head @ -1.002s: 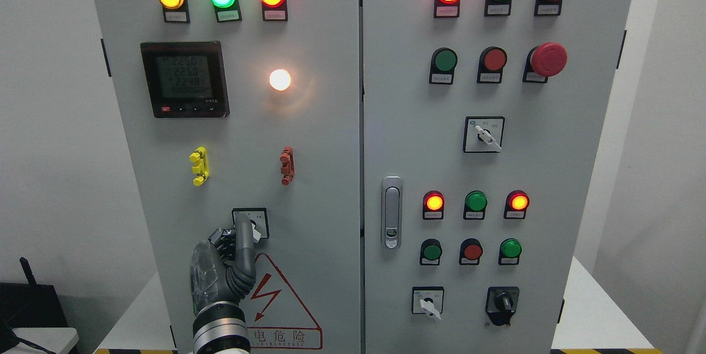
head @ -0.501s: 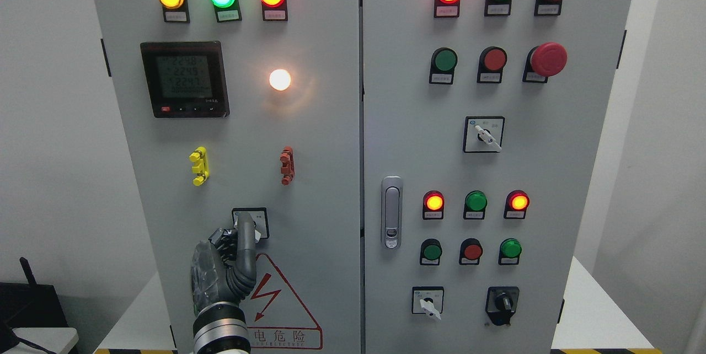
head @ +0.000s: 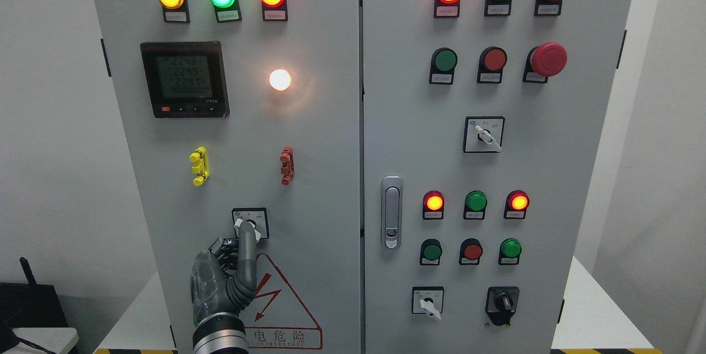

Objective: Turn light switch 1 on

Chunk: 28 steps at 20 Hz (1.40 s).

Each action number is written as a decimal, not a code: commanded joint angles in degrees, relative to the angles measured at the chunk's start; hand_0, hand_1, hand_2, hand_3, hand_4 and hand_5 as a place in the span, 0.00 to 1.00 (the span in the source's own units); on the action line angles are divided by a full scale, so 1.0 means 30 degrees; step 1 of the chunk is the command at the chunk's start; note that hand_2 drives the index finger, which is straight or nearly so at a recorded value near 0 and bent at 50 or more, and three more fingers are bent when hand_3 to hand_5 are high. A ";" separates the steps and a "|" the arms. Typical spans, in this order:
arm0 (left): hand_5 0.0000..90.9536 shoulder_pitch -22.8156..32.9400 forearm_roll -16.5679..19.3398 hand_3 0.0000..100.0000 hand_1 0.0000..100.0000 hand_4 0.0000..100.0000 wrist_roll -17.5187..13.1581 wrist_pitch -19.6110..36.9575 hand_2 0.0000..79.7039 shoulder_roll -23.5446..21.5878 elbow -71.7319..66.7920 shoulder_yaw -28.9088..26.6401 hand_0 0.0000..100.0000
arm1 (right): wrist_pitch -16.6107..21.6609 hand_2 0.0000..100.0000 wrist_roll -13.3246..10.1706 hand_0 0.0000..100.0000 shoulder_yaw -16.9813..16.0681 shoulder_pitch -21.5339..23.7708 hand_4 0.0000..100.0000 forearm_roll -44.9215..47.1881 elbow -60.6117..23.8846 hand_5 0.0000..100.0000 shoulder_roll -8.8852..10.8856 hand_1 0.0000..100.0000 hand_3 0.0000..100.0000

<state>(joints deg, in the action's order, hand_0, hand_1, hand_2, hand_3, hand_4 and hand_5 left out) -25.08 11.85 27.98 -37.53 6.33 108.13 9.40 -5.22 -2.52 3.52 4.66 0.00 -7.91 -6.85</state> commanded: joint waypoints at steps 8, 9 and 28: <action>0.80 0.2556 0.0035 0.81 0.21 0.81 -0.0243 0.3890 0.74 -0.0088 0.1722 -0.0143 0.16 | 0.0012 0.00 -0.0008 0.12 0.0000 0.0000 0.00 0.0351 0.0000 0.00 0.0000 0.39 0.00; 0.80 0.2820 0.0035 0.81 0.23 0.81 -0.0243 0.4217 0.75 -0.0146 0.1722 -0.0231 0.15 | 0.0012 0.00 -0.0008 0.12 0.0000 0.0000 0.00 0.0323 0.0000 0.00 0.0000 0.39 0.00; 0.10 1.1580 -0.0844 0.27 0.14 0.32 -1.0259 1.8898 0.20 -0.1610 -0.9283 -1.8095 0.15 | 0.0012 0.00 -0.0008 0.12 0.0000 0.0000 0.00 0.0323 0.0000 0.00 0.0000 0.39 0.00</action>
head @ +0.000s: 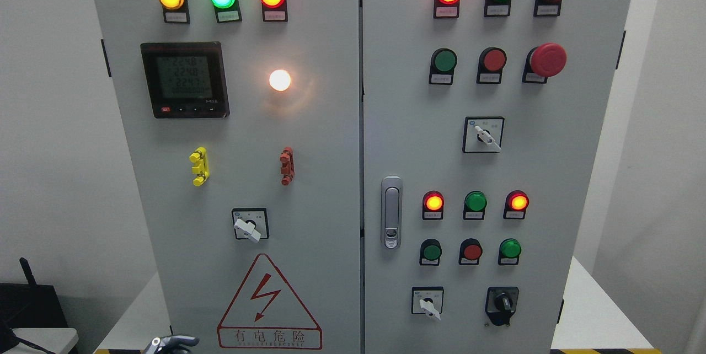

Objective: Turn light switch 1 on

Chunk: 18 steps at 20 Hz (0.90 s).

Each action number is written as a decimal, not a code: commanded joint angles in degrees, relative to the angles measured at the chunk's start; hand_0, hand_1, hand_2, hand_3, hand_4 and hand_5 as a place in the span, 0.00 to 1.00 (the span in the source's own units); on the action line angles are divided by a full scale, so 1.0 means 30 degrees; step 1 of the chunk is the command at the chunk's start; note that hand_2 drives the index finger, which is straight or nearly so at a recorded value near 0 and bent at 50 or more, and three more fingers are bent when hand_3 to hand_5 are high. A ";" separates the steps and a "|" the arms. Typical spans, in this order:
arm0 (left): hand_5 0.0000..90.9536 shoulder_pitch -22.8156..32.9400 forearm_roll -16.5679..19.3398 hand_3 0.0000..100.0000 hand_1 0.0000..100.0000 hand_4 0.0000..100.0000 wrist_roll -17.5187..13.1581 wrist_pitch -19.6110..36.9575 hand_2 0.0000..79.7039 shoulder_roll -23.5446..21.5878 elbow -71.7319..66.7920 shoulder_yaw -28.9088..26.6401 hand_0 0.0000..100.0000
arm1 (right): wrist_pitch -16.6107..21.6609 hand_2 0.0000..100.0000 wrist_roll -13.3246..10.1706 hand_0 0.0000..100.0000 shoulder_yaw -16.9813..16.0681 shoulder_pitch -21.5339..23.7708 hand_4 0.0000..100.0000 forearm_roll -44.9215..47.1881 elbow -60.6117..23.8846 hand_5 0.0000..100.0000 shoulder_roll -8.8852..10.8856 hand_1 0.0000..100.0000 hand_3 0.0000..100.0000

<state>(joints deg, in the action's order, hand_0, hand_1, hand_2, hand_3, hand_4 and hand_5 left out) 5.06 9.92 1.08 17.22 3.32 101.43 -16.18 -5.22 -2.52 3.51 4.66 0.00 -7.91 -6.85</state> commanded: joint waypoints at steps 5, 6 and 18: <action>0.08 0.2763 -0.0903 0.15 0.13 0.22 -0.1472 0.0383 0.05 -0.0960 -1.4279 -1.0690 0.23 | 0.0011 0.00 -0.0008 0.12 0.0000 0.0000 0.00 0.0351 0.0000 0.00 0.0000 0.39 0.00; 0.08 0.2968 -0.0934 0.15 0.14 0.23 -0.1501 0.0383 0.05 -0.1163 -1.5893 -1.0720 0.25 | 0.0011 0.00 -0.0008 0.12 0.0000 0.0000 0.00 0.0322 0.0000 0.00 0.0000 0.39 0.00; 0.00 0.4054 -0.0816 0.00 0.18 0.09 -0.3871 0.0413 0.00 -0.2336 -3.1018 -0.5899 0.41 | 0.0011 0.00 -0.0008 0.12 0.0000 0.0000 0.00 0.0322 0.0000 0.00 0.0000 0.39 0.00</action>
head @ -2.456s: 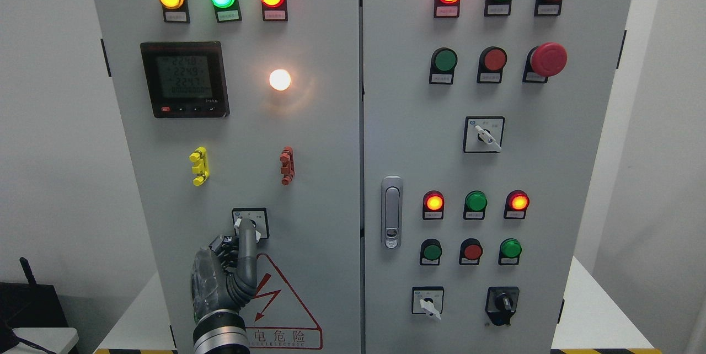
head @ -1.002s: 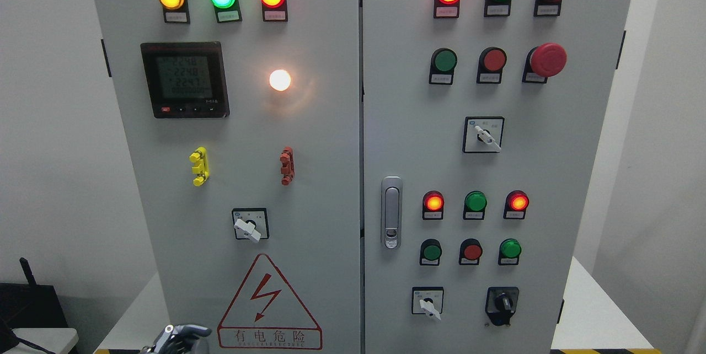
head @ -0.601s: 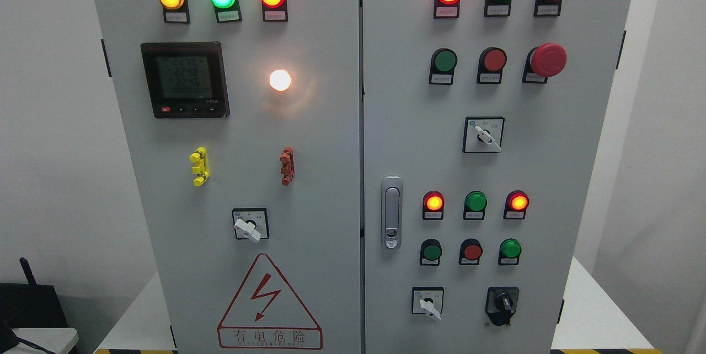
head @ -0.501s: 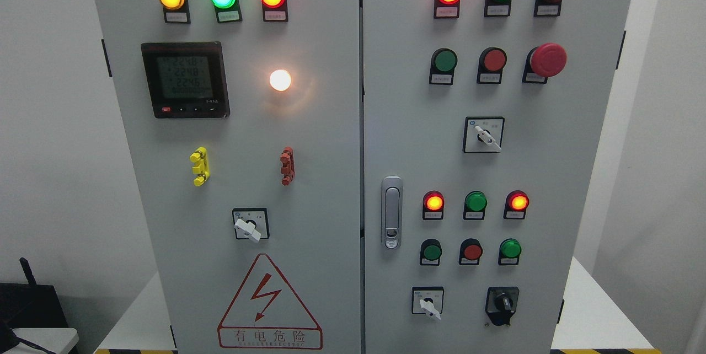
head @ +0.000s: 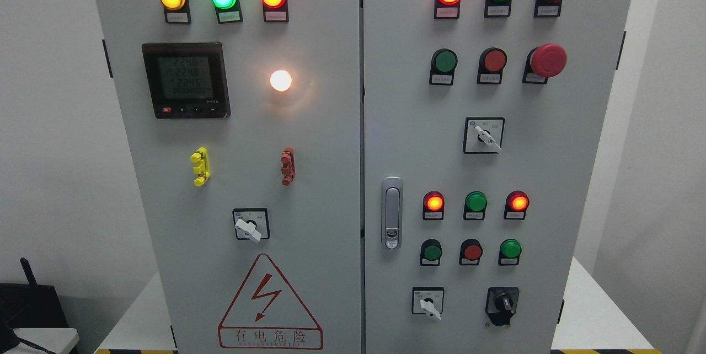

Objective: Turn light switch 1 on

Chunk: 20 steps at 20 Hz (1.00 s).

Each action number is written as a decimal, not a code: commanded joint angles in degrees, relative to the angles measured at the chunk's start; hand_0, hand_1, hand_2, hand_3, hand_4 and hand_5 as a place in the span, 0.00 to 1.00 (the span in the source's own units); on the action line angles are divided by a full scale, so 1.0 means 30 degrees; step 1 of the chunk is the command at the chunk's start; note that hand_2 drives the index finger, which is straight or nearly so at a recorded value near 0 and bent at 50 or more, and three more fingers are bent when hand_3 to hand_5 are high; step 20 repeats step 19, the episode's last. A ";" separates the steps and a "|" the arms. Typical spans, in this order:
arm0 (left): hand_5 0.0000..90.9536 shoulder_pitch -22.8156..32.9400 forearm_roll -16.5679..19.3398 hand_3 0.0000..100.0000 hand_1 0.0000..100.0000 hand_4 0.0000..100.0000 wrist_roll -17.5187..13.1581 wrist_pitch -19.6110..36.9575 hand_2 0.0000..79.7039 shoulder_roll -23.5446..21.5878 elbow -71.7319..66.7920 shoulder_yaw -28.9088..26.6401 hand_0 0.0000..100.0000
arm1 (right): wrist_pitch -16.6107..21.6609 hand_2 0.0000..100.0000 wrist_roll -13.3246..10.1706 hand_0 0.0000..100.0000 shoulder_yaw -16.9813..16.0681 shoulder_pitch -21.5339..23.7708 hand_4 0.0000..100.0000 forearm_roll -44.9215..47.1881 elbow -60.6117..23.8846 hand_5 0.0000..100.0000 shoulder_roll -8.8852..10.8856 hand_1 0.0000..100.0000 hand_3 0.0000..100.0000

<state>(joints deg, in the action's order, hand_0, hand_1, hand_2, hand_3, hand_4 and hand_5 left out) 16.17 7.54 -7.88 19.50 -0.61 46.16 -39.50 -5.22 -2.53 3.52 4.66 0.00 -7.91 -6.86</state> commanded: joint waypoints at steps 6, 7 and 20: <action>0.00 -0.0233 0.0096 0.00 0.15 0.00 -0.1505 -0.2482 0.00 -0.0968 -1.3570 0.7971 0.43 | 0.0011 0.00 -0.0008 0.12 0.0000 0.0000 0.00 0.0352 0.0000 0.00 0.0000 0.39 0.00; 0.00 -0.0351 0.0124 0.00 0.15 0.00 -0.1388 -0.2749 0.00 -0.0910 -1.3570 0.8823 0.43 | 0.0011 0.00 -0.0008 0.12 0.0000 0.0000 0.00 0.0323 0.0000 0.00 0.0000 0.39 0.00; 0.00 -0.1553 -0.0022 0.00 0.08 0.00 -0.0391 -0.4830 0.00 -0.0323 -1.3658 0.9682 0.45 | 0.0011 0.00 -0.0008 0.12 0.0000 0.0000 0.00 0.0351 0.0000 0.00 0.0000 0.39 0.00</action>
